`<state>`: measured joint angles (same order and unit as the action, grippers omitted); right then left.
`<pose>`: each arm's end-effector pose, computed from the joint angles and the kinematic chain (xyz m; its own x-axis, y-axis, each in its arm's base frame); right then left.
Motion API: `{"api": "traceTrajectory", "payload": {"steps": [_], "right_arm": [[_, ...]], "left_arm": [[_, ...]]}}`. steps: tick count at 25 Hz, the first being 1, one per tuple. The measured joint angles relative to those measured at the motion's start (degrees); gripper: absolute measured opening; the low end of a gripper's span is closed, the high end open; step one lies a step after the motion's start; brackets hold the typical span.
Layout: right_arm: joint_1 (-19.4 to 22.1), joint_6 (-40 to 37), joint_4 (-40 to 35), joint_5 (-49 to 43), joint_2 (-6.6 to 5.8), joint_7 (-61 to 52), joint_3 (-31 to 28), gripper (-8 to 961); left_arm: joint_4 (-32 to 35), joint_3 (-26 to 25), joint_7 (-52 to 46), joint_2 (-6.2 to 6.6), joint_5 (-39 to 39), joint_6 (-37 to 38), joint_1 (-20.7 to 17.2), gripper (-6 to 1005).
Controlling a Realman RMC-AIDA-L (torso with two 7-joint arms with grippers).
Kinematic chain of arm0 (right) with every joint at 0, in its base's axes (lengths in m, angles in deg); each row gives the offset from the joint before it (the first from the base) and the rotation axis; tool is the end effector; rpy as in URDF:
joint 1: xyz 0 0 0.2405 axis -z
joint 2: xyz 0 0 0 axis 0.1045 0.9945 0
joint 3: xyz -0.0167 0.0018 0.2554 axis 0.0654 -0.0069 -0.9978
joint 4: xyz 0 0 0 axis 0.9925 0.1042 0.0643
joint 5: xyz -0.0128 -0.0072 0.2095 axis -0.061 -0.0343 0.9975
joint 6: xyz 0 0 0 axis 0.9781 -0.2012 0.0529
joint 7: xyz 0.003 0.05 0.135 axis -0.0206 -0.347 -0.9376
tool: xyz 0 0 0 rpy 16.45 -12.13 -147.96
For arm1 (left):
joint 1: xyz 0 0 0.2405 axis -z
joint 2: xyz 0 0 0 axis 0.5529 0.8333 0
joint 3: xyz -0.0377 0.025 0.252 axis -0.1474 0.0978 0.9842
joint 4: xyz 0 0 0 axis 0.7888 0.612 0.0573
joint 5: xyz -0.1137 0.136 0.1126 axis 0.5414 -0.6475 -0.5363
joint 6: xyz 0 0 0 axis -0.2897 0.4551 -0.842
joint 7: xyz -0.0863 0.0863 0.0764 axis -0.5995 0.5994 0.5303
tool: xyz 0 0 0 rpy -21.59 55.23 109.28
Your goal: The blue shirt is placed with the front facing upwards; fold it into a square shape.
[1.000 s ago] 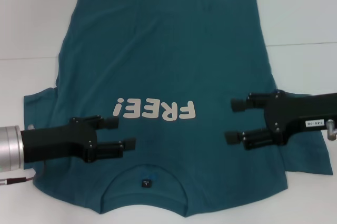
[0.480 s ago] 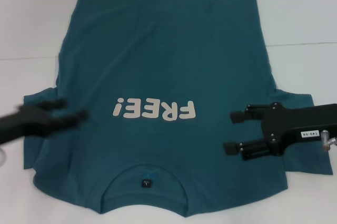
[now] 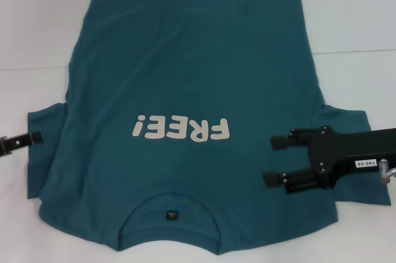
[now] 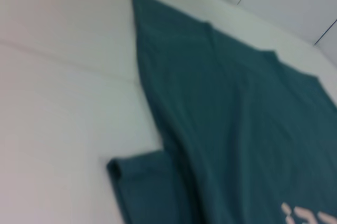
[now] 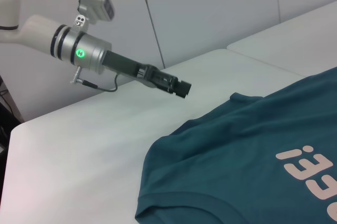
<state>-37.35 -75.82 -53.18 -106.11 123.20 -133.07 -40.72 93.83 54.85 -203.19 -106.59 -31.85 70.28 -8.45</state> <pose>0.2471 0.3292 0.0302 0.8481 -0.3626 -0.3864 -0.4284 -0.8984 -0.0971 -0.3447 0.3556 0.0649 0.3110 0.6961 0.6471 0.9490 -0.1900 -0.2516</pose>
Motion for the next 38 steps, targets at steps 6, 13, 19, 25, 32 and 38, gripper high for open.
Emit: {"api": "traceTrajectory", "payload": {"steps": [6,13,19,25,32,38], "right_arm": [[0.1,-0.14,0.07,-0.07,0.0,0.0,0.28,945],[0.26,-0.73,0.24,-0.01,0.0,-0.03,0.39,945],[0.24,-0.83,0.27,0.03,0.0,-0.06,0.39,945],[0.24,-0.83,0.27,-0.15,0.0,-0.09,0.4,945],[0.22,-0.85,0.27,-0.03,0.0,-0.95,0.39,944],[0.08,-1.03,0.27,-0.01,0.0,-1.29,0.39,944]], "left_arm": [[-0.21,0.13,-4.62,-0.16,-5.39,-1.32,0.66,833],[-0.25,0.76,-4.66,-0.17,-7.28,-1.46,1.28,827],[-1.68,0.83,-4.77,-0.42,-10.43,-2.0,3.24,822],[-3.89,0.87,-4.57,-0.47,-11.86,-3.03,4.8,817],[-4.02,0.78,-4.76,-0.52,-13.15,-4.35,5.27,811],[-1.91,0.36,-5.06,-0.68,-13.17,-4.35,4.36,806]]}}
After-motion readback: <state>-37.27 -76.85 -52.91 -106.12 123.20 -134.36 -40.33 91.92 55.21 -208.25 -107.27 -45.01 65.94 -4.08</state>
